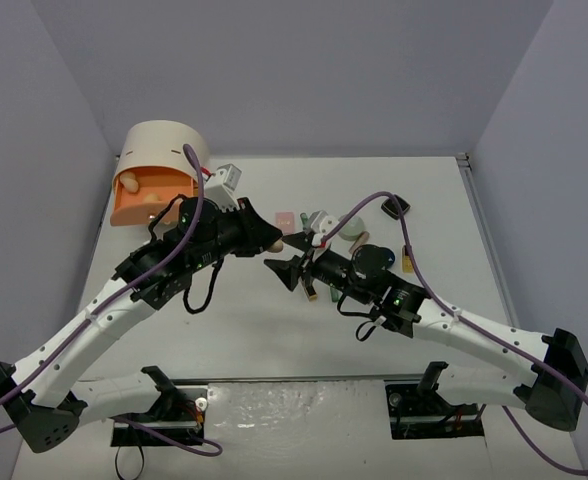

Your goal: Organize the makeup

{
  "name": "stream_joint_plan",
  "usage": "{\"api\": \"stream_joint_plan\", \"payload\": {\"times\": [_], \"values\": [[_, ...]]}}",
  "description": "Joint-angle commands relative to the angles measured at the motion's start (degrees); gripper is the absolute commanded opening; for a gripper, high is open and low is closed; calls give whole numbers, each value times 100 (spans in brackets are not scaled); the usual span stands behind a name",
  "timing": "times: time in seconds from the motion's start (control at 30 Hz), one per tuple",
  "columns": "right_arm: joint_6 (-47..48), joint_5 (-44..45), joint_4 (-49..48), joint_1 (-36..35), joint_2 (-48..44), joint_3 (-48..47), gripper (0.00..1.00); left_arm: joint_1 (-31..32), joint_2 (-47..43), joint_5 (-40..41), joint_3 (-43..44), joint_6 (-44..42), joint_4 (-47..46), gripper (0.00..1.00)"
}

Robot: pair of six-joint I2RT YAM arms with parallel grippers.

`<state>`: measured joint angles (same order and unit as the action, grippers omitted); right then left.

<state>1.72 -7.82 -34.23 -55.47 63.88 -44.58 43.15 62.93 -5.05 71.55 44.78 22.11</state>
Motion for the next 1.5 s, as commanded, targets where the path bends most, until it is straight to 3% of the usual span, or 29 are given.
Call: {"api": "stream_joint_plan", "payload": {"times": [0.0, 0.1, 0.23, 0.33, 0.63, 0.93, 1.2, 1.47], "values": [[39, 387, -263, -42, -272, 18, 83, 35, -150, 508, 364, -400, -229, 0], [48, 608, -82, -25, -405, 90, 100, 18, -114, 1073, 520, -737, 76, 0], [125, 1025, 273, -3, -673, 165, 100, -111, -23, 1809, 786, -1241, 392, 0], [183, 1407, 632, 24, -974, 316, 100, -706, 64, 2233, 942, -1739, 489, 0], [250, 2065, 989, 212, -1862, 899, 100, -2900, 688, 1989, 1047, -2536, -367, 0], [285, 2109, 1067, 335, -2108, 1116, 100, -4091, 1716, 1336, 1382, -2679, -1119, 4], [329, 2171, 1076, 361, -2103, 1118, 100, -4258, 1970, 1226, 1168, -2712, -1302, 25], [329, 2204, 1083, 370, -2106, 1110, 100, -4279, 2067, 1191, 1010, -2648, -1272, 39]]}}
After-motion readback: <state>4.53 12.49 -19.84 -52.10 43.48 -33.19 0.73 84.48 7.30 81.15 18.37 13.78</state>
